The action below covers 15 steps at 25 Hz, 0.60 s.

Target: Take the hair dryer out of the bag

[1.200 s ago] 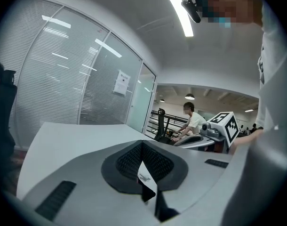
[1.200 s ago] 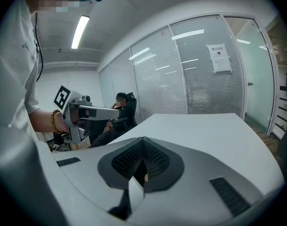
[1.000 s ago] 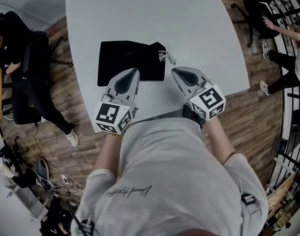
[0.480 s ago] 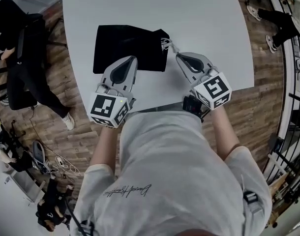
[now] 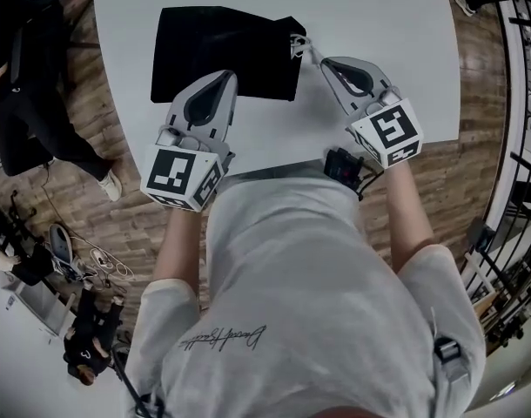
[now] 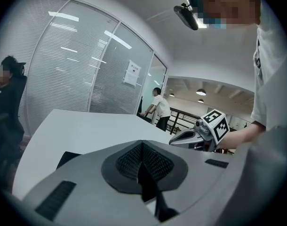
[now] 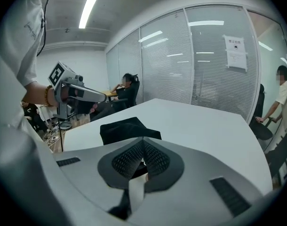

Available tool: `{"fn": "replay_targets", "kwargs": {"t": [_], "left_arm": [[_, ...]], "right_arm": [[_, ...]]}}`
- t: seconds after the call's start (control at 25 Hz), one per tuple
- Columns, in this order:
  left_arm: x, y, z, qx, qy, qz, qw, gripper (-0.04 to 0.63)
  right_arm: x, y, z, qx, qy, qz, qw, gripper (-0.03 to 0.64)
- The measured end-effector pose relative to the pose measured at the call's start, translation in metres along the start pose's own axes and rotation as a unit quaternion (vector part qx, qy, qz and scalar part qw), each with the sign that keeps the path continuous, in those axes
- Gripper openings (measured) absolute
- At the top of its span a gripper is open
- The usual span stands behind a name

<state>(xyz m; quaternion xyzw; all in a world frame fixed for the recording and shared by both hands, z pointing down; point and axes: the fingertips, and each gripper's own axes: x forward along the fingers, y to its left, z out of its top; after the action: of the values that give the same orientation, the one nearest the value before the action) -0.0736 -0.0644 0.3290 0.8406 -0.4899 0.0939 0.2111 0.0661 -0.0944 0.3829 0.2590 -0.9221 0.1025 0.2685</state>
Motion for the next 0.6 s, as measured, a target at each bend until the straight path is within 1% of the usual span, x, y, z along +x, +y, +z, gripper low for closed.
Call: {"fn": "replay_targets", "kwargs": {"t": [0.24,0.6], "left_arm": [[0.002,0.008,-0.013,-0.001,0.009,0.006,0.9999,0.012],[0.003,0.026,-0.026,-0.008,0.019,0.03,0.9993,0.012]], "right_arm": [[0.013,-0.005,-0.01,-0.012,0.014,0.001,1.0,0.023],[0.033,-0.001,-0.02,-0.034,0.036,0.034,0.998,0.025]]}}
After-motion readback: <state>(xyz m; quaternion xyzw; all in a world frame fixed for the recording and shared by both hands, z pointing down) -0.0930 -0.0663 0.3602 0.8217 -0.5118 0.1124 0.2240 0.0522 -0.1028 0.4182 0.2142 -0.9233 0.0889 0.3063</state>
